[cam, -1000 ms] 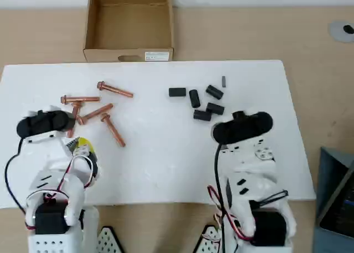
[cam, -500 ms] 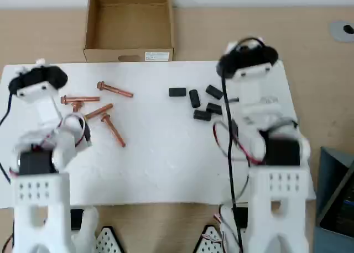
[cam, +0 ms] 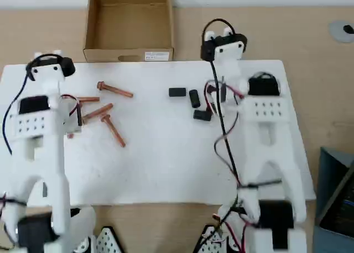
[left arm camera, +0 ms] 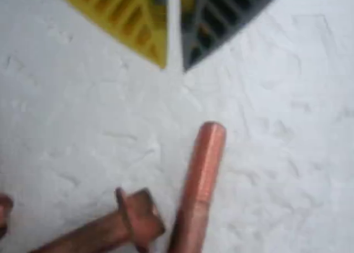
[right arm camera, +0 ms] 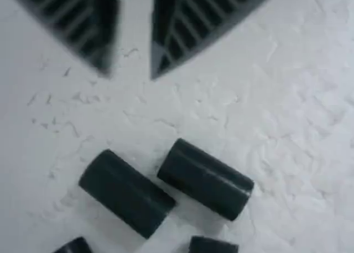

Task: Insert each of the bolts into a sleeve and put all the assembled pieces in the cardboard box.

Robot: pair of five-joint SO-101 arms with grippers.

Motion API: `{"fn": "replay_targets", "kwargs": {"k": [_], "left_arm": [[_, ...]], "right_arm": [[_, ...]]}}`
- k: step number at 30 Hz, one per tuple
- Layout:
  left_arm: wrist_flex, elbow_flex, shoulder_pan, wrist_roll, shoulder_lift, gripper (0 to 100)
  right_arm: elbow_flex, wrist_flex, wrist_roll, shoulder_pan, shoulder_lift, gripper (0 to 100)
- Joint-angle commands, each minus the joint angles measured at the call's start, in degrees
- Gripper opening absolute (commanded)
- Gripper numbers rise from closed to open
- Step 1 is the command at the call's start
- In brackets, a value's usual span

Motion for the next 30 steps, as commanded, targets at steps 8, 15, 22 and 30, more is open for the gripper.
{"fn": "replay_targets", "kwargs": {"k": [8,15,22,30], "left_arm": [[9.93,-19.78,-0.35,-0.62,16.84,7],[9.85,-21.36,0.0,-0.79,21.67,14],[9.67,-20.84,0.0,-4.4,22.29,14],[9.58,-20.92,0.0,-5.19,22.37,14]], "right_arm": [[-25.89,8.09,3.96,-3.74,21.49,10.1],[-33.27,8.35,14.51,-2.15,32.31,10.2],[-40.31,8.18,24.53,-0.22,41.27,18.3],[-51.82,9.32,28.57,0.57,51.65,18.2]]}}
